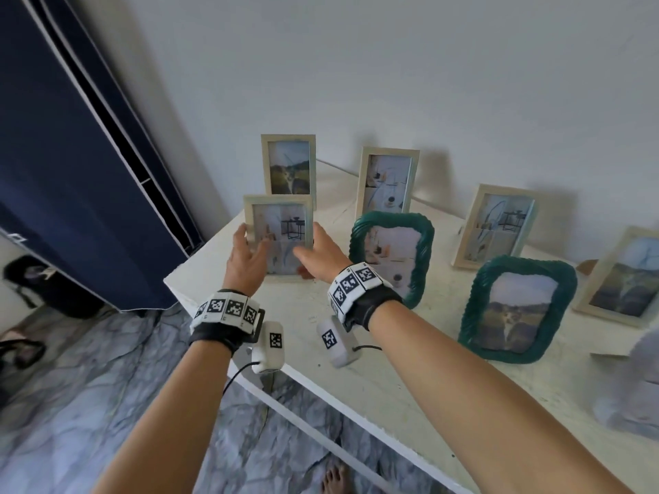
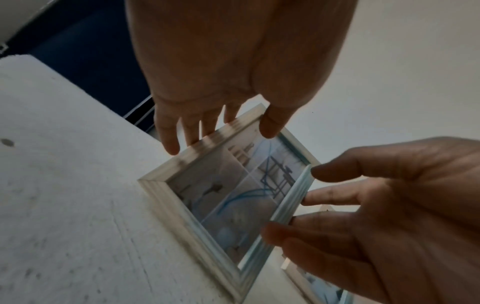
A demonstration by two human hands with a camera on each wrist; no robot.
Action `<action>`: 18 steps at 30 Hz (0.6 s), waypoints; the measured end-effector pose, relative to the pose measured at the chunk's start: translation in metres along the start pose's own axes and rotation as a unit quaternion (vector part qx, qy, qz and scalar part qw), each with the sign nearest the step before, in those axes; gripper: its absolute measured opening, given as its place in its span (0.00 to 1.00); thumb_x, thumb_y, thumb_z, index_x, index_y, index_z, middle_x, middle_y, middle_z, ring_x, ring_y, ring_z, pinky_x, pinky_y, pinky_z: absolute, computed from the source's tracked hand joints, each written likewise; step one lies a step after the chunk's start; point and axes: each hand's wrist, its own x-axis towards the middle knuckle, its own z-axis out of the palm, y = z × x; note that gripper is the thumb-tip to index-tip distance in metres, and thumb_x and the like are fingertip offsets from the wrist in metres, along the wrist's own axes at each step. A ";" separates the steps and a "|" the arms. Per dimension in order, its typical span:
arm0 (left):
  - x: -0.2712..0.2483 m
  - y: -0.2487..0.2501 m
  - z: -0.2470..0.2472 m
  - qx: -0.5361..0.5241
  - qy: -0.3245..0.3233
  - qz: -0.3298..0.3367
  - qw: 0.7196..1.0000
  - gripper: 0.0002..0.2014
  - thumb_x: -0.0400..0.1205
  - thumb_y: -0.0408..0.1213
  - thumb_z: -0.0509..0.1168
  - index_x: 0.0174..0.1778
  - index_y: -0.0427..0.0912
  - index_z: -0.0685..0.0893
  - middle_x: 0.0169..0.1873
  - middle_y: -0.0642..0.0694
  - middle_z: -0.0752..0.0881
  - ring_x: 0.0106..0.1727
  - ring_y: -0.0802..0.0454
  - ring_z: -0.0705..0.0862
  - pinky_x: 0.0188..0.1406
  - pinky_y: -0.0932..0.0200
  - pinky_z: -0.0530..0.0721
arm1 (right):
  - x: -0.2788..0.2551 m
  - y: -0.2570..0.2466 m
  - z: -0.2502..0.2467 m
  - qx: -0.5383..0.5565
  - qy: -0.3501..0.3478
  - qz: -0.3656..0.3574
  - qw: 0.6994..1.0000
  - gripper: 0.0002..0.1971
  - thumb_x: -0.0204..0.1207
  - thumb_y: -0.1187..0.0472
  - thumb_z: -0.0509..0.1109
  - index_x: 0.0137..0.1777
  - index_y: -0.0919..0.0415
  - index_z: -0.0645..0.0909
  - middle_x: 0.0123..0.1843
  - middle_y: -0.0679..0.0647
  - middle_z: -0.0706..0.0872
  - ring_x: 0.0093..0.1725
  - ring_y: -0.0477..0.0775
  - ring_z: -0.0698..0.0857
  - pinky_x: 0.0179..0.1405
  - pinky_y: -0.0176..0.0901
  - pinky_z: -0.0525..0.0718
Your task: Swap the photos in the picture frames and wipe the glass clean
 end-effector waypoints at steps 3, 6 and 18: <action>-0.020 0.012 -0.009 0.011 0.021 0.033 0.999 0.32 0.82 0.54 0.61 0.83 0.49 0.64 0.69 0.43 0.82 0.66 0.43 0.82 0.67 0.38 0.81 | -0.004 -0.002 0.000 0.026 0.012 -0.025 0.999 0.34 0.83 0.56 0.61 0.86 0.58 0.52 0.82 0.57 0.67 0.73 0.59 0.75 0.63 0.44 0.71; -0.046 0.018 -0.024 0.005 0.067 0.077 0.995 0.23 0.87 0.40 0.61 0.79 0.50 0.70 0.59 0.50 0.83 0.56 0.51 0.85 0.57 0.46 0.87 | -0.021 -0.006 -0.007 0.036 0.044 -0.055 0.997 0.30 0.84 0.57 0.62 0.84 0.59 0.58 0.79 0.59 0.71 0.70 0.56 0.77 0.63 0.42 0.72; -0.200 0.035 -0.007 -0.077 -0.102 0.103 0.987 0.17 0.83 0.34 0.68 0.67 0.52 0.81 0.48 0.49 0.92 0.44 0.52 0.91 0.39 0.61 0.88 | -0.195 0.074 -0.056 0.223 0.105 -0.076 0.966 0.10 0.85 0.57 0.63 0.43 0.60 0.77 0.34 0.46 0.75 0.37 0.47 0.75 0.42 0.44 0.72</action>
